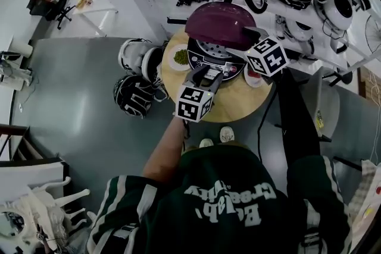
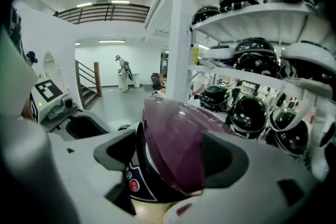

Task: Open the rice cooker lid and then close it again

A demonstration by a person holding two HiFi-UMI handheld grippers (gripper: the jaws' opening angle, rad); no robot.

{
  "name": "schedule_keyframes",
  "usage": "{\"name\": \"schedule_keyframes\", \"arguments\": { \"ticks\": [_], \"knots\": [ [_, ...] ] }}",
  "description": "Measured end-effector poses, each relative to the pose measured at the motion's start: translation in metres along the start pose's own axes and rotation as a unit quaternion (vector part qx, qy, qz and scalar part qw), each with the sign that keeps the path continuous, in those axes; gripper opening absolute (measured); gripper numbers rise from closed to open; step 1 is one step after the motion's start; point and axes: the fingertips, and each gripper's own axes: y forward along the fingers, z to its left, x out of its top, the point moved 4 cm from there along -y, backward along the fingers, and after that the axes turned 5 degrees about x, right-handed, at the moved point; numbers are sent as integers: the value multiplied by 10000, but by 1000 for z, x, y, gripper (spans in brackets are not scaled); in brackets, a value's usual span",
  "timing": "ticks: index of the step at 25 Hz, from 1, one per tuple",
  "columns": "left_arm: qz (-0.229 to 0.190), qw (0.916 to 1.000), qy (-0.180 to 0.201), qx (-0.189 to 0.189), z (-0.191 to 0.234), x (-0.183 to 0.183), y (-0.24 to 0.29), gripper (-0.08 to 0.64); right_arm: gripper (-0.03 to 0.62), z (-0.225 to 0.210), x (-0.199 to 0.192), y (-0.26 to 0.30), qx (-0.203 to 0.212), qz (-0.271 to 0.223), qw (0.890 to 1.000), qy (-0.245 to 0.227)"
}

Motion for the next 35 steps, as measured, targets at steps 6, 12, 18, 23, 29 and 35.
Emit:
{"name": "schedule_keyframes", "arguments": {
  "ticks": [6, 12, 18, 23, 29, 35],
  "knots": [
    [-59, 10000, -67, 44, 2, 0, -1, 192, 385, 6, -16, 9, 17, 180, 9998, 90],
    [-84, 9999, -103, 80, 1, 0, 4, 193, 377, 8, -25, 13, 146, 254, 9994, 176],
    [-43, 9998, -198, 70, 1, -5, 10, 195, 360, 11, -42, 24, 306, 548, 9979, 152],
    [-11, 9996, -271, 107, 4, -11, 11, 196, 360, 15, -57, 35, 491, 956, 9939, 259],
    [39, 9992, -395, 105, 9, -16, 11, 198, 342, 13, -55, 42, 533, 1257, 9881, 709],
    [118, 9992, -365, 54, 8, -18, 14, 202, 345, 12, -49, 49, 479, 2101, 9754, 461]
  ]
}}
